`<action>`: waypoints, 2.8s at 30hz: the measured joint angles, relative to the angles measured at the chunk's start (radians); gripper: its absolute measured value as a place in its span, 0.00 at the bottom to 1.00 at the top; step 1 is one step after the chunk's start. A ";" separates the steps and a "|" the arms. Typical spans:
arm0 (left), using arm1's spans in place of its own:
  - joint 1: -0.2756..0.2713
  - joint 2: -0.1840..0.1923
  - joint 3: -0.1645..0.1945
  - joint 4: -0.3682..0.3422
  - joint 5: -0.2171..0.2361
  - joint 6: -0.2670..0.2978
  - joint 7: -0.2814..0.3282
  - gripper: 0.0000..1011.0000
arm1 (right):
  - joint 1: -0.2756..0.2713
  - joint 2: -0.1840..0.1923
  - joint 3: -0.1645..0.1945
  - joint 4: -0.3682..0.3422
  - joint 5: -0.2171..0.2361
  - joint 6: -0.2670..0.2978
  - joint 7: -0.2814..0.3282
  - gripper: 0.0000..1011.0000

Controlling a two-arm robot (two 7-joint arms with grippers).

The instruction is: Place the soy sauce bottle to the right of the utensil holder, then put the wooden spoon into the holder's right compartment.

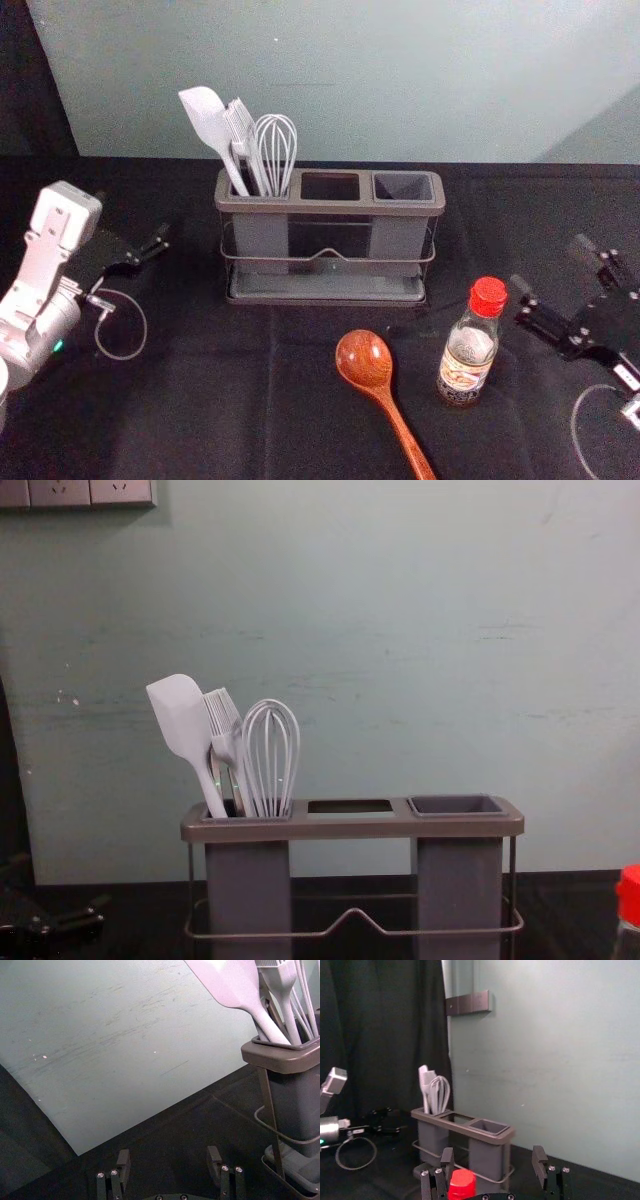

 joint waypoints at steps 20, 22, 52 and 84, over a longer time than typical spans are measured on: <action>0.000 0.000 0.000 0.000 0.000 0.000 0.000 0.99 | 0.130 -0.021 -0.095 0.008 -0.107 0.276 0.033 0.99; 0.000 0.000 0.000 0.000 0.000 0.000 0.000 0.99 | 0.132 -0.029 -0.093 0.013 -0.108 0.278 0.036 0.99; 0.000 0.000 0.000 0.000 0.000 0.000 0.000 0.99 | 0.128 -0.128 -0.041 0.061 -0.096 0.266 0.116 0.99; 0.000 0.000 0.000 0.000 0.000 0.000 0.000 0.99 | 0.115 -0.190 0.016 0.069 -0.135 0.288 0.176 0.70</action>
